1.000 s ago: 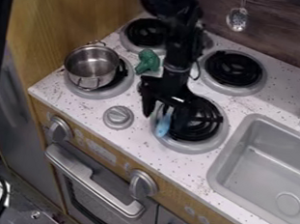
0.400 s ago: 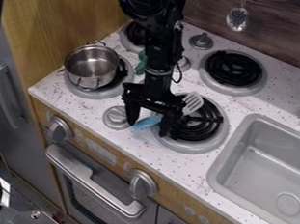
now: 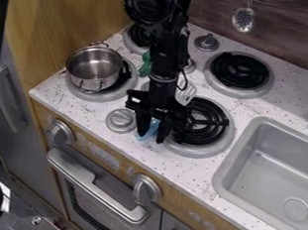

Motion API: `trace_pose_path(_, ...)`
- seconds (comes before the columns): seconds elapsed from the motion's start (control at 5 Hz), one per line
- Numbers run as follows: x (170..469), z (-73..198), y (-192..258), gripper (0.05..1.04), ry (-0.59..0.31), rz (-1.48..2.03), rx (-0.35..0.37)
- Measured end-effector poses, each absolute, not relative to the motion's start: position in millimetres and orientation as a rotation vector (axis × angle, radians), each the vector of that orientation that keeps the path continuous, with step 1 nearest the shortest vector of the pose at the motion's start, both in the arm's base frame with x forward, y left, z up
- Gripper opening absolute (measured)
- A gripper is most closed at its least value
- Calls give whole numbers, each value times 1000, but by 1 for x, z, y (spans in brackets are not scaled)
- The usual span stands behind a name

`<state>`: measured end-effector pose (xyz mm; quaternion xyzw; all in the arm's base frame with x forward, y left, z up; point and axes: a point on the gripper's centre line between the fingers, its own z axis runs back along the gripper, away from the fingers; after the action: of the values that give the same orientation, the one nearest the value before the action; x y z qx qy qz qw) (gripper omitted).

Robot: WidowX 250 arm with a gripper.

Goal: Put the blue spatula on the middle down side of the stove

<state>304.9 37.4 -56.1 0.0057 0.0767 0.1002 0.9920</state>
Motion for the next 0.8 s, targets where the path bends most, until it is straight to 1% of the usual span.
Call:
trace_pose_path(0.2, 302, -62, 41, 834, 184, 179, 43)
trace_pose_path(0.4, 304, -62, 44, 1007, 181, 163, 61)
trace_pose_path(0.8, 310, -58, 63, 999, 180, 153, 112)
